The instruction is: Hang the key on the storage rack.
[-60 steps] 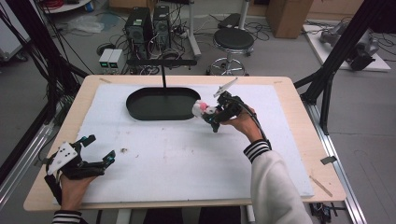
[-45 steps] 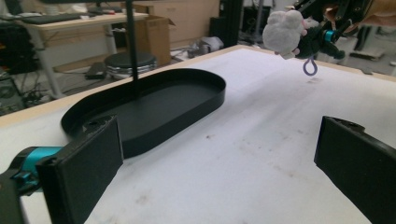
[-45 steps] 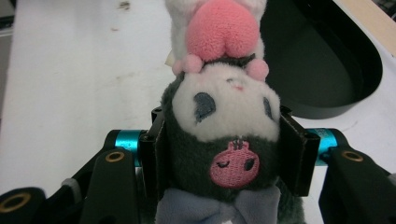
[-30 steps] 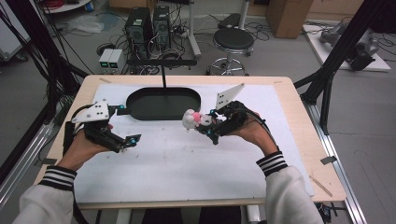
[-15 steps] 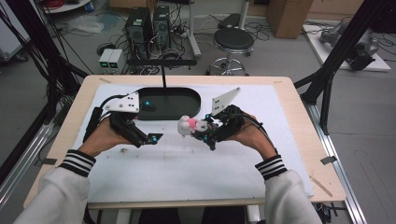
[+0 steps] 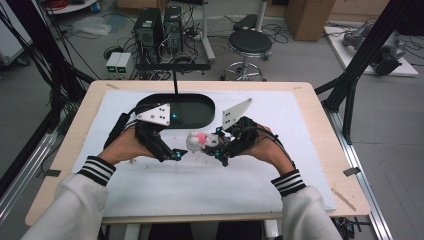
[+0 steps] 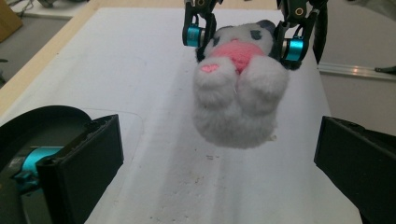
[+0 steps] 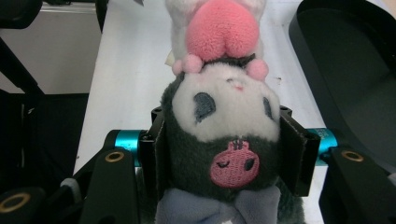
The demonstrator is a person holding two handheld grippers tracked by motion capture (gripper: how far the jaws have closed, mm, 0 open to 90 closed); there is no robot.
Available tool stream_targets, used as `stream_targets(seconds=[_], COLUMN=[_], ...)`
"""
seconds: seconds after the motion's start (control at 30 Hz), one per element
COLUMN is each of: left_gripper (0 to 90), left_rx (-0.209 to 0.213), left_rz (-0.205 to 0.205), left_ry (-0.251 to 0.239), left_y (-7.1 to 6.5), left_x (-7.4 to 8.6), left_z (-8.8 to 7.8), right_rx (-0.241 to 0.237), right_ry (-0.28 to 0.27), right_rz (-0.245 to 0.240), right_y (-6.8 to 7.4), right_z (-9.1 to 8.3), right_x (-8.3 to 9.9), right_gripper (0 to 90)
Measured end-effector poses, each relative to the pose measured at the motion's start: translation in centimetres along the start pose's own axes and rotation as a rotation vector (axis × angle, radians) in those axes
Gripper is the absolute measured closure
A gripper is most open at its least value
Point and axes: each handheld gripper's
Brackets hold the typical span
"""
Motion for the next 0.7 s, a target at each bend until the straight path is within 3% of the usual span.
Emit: stream_targets(seconds=[0.2,0.33,0.7], left_gripper=[1.8,12.3,17.5], left_rx=[0.021,0.054,0.081], left_rz=[-0.001,-0.009,-0.059], left_ry=[0.043,0.063,0.139], left_y=[0.2,0.3,0.6], left_x=[-0.6,-0.8,-0.9], left_z=[1.2,1.5,2.7], right_rx=[-0.007,-0.012,-0.023], right_ry=[0.004,0.009,0.027], right_rz=[0.0,0.01,0.008], right_y=[0.2,0.3,0.7], right_z=[0.2,0.6,1.2], right_x=[-0.1,0.0,0.1], right_gripper=[44.8,44.8,44.8])
Point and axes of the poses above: each handheld gripper's, and its own axes: z roughly forward along the jaws, x roughly out of its underside, y roughly to its left, and after that the axes turned 15 degrees about x, right-handed
